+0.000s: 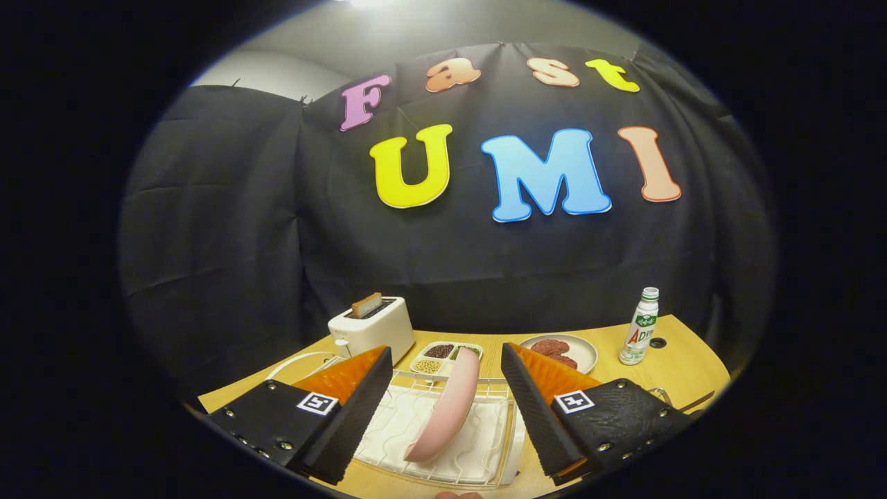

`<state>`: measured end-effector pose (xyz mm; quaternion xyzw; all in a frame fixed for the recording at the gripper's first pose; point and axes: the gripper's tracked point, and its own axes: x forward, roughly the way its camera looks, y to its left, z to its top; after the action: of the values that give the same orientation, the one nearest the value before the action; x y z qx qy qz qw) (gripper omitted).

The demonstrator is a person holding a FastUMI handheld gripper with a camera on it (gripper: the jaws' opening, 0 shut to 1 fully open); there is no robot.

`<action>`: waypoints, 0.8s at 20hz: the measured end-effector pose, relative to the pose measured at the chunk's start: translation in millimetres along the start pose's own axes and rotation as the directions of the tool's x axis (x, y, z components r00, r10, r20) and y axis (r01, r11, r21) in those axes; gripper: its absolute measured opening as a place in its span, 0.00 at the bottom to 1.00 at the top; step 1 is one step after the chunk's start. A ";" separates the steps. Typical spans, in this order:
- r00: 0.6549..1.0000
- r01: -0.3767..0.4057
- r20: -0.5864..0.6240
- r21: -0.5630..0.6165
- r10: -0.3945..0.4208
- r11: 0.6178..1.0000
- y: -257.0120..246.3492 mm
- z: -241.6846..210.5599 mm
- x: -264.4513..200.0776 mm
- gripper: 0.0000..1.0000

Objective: Take the plate from the dish rack, then take the spoon from the basket and place it into the plate.

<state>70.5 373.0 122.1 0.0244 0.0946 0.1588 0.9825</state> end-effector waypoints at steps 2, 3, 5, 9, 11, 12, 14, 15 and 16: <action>0.998 0.008 -0.057 0.016 -0.007 1.000 -5.5 -8.4 19.7 0.98; 0.997 0.012 -0.083 0.031 -0.009 0.999 -8.6 -12.3 27.1 0.98; 0.992 0.014 -0.124 0.038 -0.009 0.999 -14.8 -15.1 41.7 0.98; 0.970 0.009 -0.244 0.040 0.001 0.999 -21.7 -42.1 57.8 0.98; 0.946 -0.001 -0.325 0.038 0.014 0.999 -22.9 -58.8 63.1 0.98; 0.931 -0.006 -0.365 0.032 0.017 0.999 -24.7 -65.6 62.4 0.98; 0.899 -0.014 -0.437 0.025 0.024 1.000 -24.8 -75.0 64.5 0.98; 0.880 -0.022 -0.475 0.018 0.028 1.000 -24.4 -78.6 65.2 0.98; 0.860 -0.029 -0.509 0.007 0.028 1.000 -22.4 -83.9 66.1 0.98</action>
<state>122.8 374.2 26.3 -0.0175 0.3499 0.1743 0.9203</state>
